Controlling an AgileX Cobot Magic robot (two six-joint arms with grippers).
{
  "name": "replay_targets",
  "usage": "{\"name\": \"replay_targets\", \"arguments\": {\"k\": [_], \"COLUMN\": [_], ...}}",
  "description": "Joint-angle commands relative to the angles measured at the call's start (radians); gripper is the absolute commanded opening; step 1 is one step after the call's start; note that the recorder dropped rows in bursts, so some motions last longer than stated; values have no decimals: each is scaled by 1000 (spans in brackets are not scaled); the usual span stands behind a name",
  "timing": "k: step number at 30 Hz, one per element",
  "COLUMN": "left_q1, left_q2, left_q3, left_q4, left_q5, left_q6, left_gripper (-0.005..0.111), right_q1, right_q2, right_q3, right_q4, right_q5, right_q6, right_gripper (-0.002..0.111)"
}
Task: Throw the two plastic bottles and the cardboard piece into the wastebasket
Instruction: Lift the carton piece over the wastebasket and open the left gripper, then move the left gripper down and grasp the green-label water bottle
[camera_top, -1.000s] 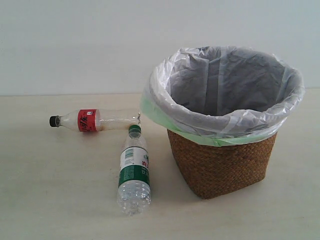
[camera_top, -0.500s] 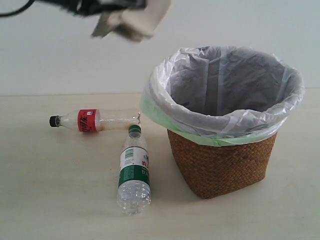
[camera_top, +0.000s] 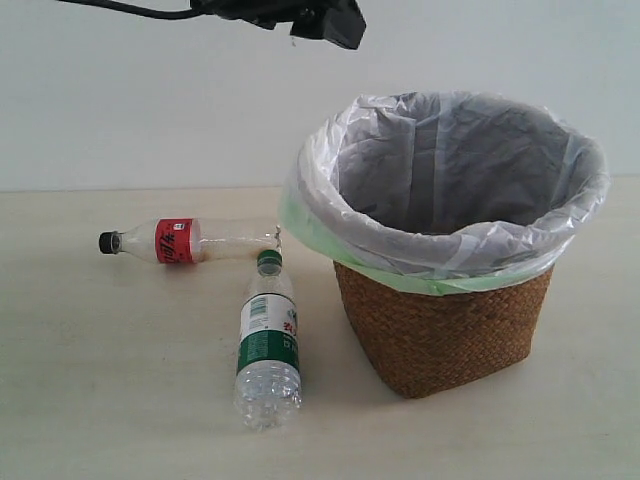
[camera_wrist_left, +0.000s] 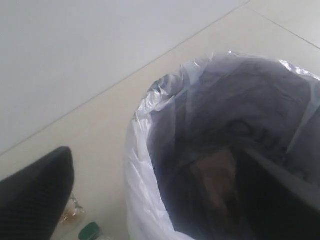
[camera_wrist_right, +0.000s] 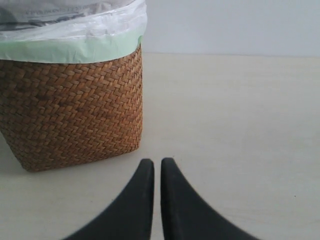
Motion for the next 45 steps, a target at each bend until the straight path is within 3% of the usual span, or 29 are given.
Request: {"name": "replay_targets", "arguments": {"k": [1, 3, 6, 11, 15, 22, 27, 34, 41, 45], "left_q1": [-4, -4, 2, 66, 128, 211, 211, 211, 204, 179], "left_q2": [-19, -23, -32, -32, -32, -32, -32, -25, 80, 155], "left_q3": [-8, -8, -8, 14, 25, 100, 305, 529, 565, 563], "left_q4": [27, 123, 391, 431, 497, 167, 163, 19, -362, -380], "left_q5": [19, 67, 193, 389, 447, 445, 264, -27, -73, -125], "left_q6": [-13, -55, -214, -299, -376, -341, -362, -335, -17, 19], "left_gripper": [68, 71, 81, 86, 86, 86, 86, 86, 86, 86], "right_q1": [1, 1, 1, 1, 1, 1, 1, 1, 1, 1], "right_q2": [-6, -6, -6, -6, -6, -6, -6, -6, -6, -6], "right_q3": [-1, -1, -1, -1, -1, -1, -1, -1, -1, -1], "right_q4": [-8, -8, -8, -8, -8, -8, -8, -8, -8, -8], "right_q5": [-9, -9, -9, -9, -9, -9, -9, -9, -9, -9], "right_q6": [-3, -3, -3, -3, -3, -3, -3, -3, -3, -3], "right_gripper": [2, 2, 2, 2, 2, 2, 2, 2, 2, 2]}}
